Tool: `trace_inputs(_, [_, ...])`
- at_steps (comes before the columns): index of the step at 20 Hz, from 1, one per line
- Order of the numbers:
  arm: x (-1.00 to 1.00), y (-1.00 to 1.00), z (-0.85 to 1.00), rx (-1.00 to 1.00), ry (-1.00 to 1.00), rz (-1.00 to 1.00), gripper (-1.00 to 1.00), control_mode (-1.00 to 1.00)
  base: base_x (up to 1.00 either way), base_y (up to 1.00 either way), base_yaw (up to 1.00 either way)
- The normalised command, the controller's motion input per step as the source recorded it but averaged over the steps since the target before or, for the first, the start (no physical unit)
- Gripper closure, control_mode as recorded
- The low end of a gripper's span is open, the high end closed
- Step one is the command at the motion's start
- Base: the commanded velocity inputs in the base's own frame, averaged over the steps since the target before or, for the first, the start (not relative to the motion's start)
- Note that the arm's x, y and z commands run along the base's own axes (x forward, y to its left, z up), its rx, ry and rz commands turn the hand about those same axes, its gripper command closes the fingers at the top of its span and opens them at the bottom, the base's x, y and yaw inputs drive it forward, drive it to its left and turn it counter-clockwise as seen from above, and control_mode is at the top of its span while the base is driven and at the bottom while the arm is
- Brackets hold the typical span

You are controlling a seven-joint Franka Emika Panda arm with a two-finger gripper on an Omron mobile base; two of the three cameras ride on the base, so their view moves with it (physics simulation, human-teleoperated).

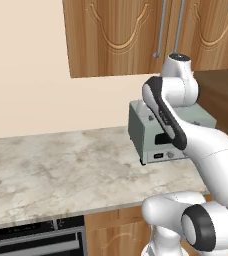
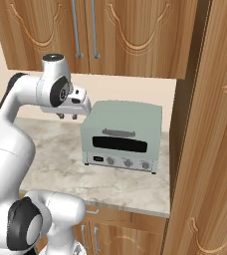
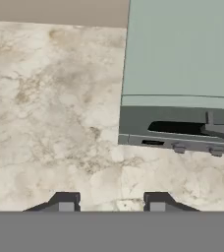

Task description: The dining table condiment station is running low on ketchup. Refill the condiment station by opening the cabinet and taking the ketchup from the cabinet and placing it on the dining table.

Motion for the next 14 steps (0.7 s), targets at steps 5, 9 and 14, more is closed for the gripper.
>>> trace_inputs(5, [-0.21,0.02,-0.08,0.0,-0.03,0.0,-1.0,-1.0,0.0,0.0,0.0])
trace_inputs(9, [-0.92,-0.04,0.12,0.0,-0.57,-0.01,-1.0,-1.0,0.0,0.0,0.0])
trace_inputs(14, [-0.81,0.0,0.93,-0.01,-0.81,-0.03,-1.0,-1.0,0.0,0.0,0.0])
